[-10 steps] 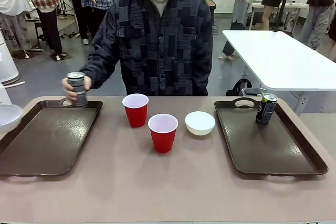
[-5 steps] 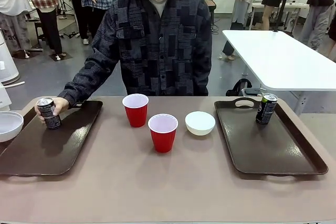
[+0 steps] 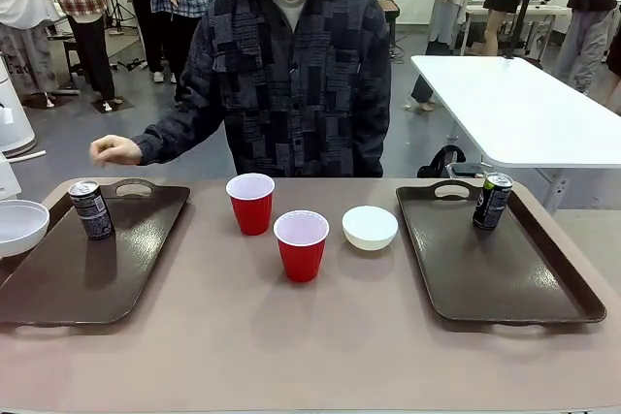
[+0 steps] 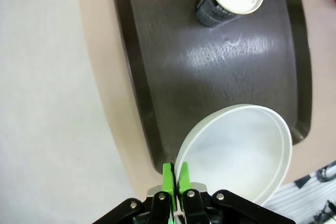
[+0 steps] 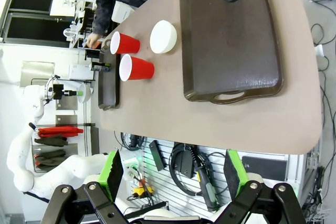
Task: Prepare tableware on both trays.
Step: Pick up a Picnic Bowl from the table and place it on a Handle tray.
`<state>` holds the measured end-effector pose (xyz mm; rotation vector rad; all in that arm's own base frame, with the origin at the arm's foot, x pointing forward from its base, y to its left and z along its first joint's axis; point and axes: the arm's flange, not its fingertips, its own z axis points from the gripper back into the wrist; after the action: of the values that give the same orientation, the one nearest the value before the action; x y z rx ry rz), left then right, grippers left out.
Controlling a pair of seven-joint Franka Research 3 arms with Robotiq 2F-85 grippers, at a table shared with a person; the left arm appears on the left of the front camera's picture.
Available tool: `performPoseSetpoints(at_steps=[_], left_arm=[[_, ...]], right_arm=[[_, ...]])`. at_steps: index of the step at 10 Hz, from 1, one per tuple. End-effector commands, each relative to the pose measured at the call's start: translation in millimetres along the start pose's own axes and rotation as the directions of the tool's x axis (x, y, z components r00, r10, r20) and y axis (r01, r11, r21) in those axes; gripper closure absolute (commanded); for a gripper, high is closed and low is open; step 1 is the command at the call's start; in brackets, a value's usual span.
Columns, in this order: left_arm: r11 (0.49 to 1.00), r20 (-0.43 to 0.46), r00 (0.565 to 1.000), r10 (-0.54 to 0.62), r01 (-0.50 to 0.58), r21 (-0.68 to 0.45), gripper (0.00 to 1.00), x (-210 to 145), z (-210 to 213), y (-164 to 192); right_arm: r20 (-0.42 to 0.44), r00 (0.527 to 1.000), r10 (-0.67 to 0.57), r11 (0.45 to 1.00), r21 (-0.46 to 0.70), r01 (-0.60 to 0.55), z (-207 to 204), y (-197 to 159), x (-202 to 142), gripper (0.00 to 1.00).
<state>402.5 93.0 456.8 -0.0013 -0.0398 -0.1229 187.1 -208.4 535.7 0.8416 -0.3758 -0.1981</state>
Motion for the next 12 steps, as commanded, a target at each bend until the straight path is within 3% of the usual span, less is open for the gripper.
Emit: performPoseSetpoints(at_steps=[1, 7, 10, 11, 12], left_arm=[[0.999, 0.068, 0.997, 0.047, -0.046, -0.022, 0.96, 6.0, -3.5, -17.8], [0.999, 0.085, 0.996, 0.031, -0.028, -0.036, 0.96, 19.8, -77.6, -69.0], [1.000, 0.036, 0.999, 0.017, -0.017, -0.014, 0.96, 21.8, -95.4, -76.2], [1.000, 0.028, 0.999, 0.021, -0.021, -0.013, 0.39, 21.9, -92.6, -75.8], [1.000, 0.023, 0.999, 0.024, -0.024, -0.010, 0.39, 22.1, -91.4, -75.4]], right_arm=[[-0.001, 1.000, 0.003, 1.000, 0.017, -0.003, -0.2, 0.1, 0.7, 0.00], [-0.001, 1.000, 0.003, 1.000, 0.017, -0.003, -0.2, 0.1, 0.7, 0.00], [-0.001, 1.000, 0.003, 1.000, 0.017, -0.003, -0.2, 0.1, 0.7, 0.00], [-0.001, 1.000, 0.003, 1.000, 0.017, -0.003, -0.2, 0.1, 0.7, 0.00], [-0.001, 1.000, 0.003, 1.000, 0.017, -0.003, -0.2, 0.1, 0.7, 0.00]])
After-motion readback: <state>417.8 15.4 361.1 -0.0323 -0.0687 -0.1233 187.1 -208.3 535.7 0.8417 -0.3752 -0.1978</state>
